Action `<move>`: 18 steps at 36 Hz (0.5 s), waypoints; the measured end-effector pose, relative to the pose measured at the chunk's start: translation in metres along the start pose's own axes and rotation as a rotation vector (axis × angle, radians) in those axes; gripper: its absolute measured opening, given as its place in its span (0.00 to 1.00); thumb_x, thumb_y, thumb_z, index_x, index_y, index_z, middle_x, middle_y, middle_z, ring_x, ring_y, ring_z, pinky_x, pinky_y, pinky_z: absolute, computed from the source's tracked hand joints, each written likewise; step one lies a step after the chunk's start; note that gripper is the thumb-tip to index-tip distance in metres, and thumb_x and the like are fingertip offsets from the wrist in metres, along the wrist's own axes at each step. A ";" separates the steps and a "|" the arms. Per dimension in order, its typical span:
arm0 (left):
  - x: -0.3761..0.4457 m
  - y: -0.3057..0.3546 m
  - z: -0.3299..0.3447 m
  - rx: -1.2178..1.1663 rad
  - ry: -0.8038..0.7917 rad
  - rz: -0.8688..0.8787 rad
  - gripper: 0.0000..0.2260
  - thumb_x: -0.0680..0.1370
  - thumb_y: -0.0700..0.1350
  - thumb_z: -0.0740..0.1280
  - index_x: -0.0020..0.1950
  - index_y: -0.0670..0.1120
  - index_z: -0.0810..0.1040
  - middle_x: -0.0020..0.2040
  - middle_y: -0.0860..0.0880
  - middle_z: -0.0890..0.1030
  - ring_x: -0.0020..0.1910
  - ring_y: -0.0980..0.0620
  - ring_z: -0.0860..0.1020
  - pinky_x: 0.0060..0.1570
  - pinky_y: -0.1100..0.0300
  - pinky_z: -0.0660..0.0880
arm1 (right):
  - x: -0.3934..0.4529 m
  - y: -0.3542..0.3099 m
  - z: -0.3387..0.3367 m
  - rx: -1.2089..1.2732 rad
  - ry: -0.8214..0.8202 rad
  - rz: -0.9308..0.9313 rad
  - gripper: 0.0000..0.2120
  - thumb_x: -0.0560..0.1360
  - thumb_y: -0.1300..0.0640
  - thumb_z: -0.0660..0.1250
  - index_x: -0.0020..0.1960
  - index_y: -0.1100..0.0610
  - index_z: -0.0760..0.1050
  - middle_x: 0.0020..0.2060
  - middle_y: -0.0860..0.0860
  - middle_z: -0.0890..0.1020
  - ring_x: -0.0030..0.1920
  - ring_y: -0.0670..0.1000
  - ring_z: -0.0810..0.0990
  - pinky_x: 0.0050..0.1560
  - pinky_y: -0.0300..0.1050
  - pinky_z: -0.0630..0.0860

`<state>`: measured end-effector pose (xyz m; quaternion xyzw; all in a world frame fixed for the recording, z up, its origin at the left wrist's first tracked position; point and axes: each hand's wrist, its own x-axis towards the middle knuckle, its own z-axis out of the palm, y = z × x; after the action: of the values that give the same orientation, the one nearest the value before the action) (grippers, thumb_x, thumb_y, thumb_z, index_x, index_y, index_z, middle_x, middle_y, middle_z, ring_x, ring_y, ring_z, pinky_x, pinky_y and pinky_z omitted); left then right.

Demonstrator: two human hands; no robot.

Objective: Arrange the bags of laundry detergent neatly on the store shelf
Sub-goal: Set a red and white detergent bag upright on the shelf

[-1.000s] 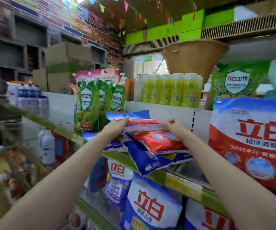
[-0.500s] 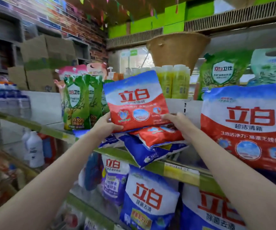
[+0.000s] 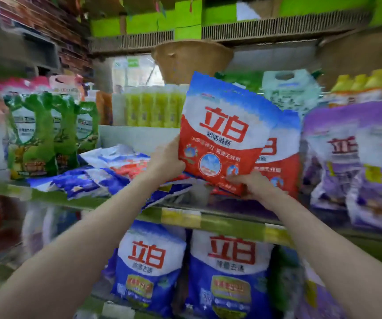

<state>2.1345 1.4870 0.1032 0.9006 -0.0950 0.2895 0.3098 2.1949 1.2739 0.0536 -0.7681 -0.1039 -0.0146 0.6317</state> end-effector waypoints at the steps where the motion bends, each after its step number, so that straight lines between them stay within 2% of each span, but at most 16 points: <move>1: 0.000 0.007 0.012 0.004 -0.021 -0.005 0.32 0.62 0.42 0.60 0.68 0.45 0.69 0.59 0.41 0.79 0.59 0.41 0.77 0.57 0.50 0.74 | -0.007 0.001 -0.015 -0.029 0.025 -0.007 0.22 0.69 0.59 0.74 0.62 0.57 0.74 0.43 0.48 0.84 0.41 0.46 0.82 0.41 0.42 0.80; 3: -0.003 0.020 0.035 0.017 -0.057 -0.014 0.30 0.67 0.40 0.62 0.70 0.42 0.66 0.61 0.39 0.77 0.61 0.40 0.75 0.59 0.52 0.72 | -0.020 0.002 -0.044 -0.082 0.088 -0.043 0.19 0.70 0.64 0.72 0.60 0.58 0.75 0.33 0.43 0.82 0.30 0.38 0.80 0.27 0.30 0.74; 4: -0.004 0.024 0.048 0.013 -0.080 -0.016 0.30 0.69 0.37 0.63 0.71 0.41 0.64 0.63 0.38 0.75 0.62 0.40 0.74 0.59 0.54 0.70 | -0.027 0.002 -0.056 -0.117 0.124 -0.054 0.19 0.70 0.66 0.72 0.59 0.58 0.75 0.32 0.42 0.82 0.28 0.37 0.78 0.24 0.27 0.71; 5: -0.006 0.030 0.060 0.003 -0.111 -0.024 0.30 0.70 0.34 0.63 0.72 0.40 0.62 0.64 0.38 0.74 0.63 0.40 0.73 0.58 0.55 0.69 | -0.035 0.003 -0.068 -0.151 0.150 -0.058 0.19 0.70 0.66 0.72 0.59 0.58 0.75 0.35 0.44 0.83 0.30 0.38 0.79 0.25 0.25 0.70; 7: -0.009 0.036 0.085 -0.047 -0.162 -0.041 0.30 0.71 0.32 0.63 0.73 0.40 0.60 0.65 0.38 0.73 0.64 0.40 0.72 0.58 0.56 0.69 | -0.044 0.013 -0.086 -0.194 0.176 -0.043 0.21 0.70 0.64 0.73 0.62 0.60 0.75 0.48 0.50 0.82 0.43 0.45 0.80 0.33 0.23 0.73; 8: -0.011 0.039 0.095 -0.075 -0.180 -0.071 0.30 0.72 0.32 0.63 0.73 0.40 0.60 0.66 0.39 0.73 0.65 0.40 0.72 0.59 0.56 0.69 | -0.049 0.019 -0.090 -0.224 0.181 -0.035 0.23 0.69 0.59 0.74 0.62 0.59 0.75 0.52 0.50 0.80 0.48 0.47 0.79 0.40 0.25 0.76; 9: -0.012 0.039 0.103 -0.086 -0.210 -0.121 0.29 0.73 0.34 0.63 0.72 0.41 0.59 0.66 0.39 0.73 0.65 0.41 0.72 0.59 0.56 0.69 | -0.051 0.026 -0.094 -0.267 0.187 -0.034 0.27 0.66 0.50 0.76 0.62 0.57 0.76 0.54 0.49 0.80 0.51 0.48 0.79 0.48 0.31 0.78; 11: -0.013 0.036 0.115 -0.121 -0.250 -0.195 0.30 0.74 0.37 0.64 0.73 0.42 0.56 0.66 0.40 0.73 0.65 0.41 0.72 0.60 0.56 0.69 | -0.044 0.046 -0.107 -0.348 0.189 -0.041 0.37 0.54 0.35 0.74 0.59 0.52 0.77 0.55 0.49 0.83 0.54 0.50 0.81 0.59 0.49 0.77; 13: -0.013 0.036 0.119 -0.174 -0.262 -0.235 0.30 0.74 0.40 0.65 0.73 0.44 0.56 0.66 0.42 0.73 0.64 0.42 0.73 0.61 0.57 0.70 | -0.031 0.062 -0.118 -0.402 0.163 -0.052 0.37 0.53 0.34 0.73 0.58 0.51 0.77 0.55 0.51 0.83 0.55 0.52 0.81 0.61 0.55 0.75; 16: -0.012 0.035 0.119 -0.245 -0.231 -0.277 0.27 0.76 0.46 0.67 0.71 0.43 0.60 0.67 0.43 0.73 0.65 0.44 0.72 0.61 0.56 0.68 | -0.042 0.050 -0.112 -0.481 0.171 -0.064 0.30 0.63 0.42 0.75 0.61 0.52 0.76 0.58 0.52 0.82 0.57 0.53 0.80 0.62 0.55 0.74; 18: -0.013 0.036 0.119 -0.296 -0.205 -0.301 0.27 0.76 0.48 0.68 0.71 0.44 0.62 0.67 0.44 0.73 0.64 0.45 0.73 0.62 0.54 0.68 | -0.053 0.041 -0.107 -0.509 0.188 -0.067 0.28 0.66 0.44 0.75 0.62 0.52 0.75 0.58 0.52 0.81 0.57 0.53 0.80 0.62 0.54 0.74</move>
<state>2.1665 1.3856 0.0371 0.8742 -0.0318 0.1298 0.4668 2.1620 1.1552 0.0276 -0.8934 -0.0633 -0.1324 0.4245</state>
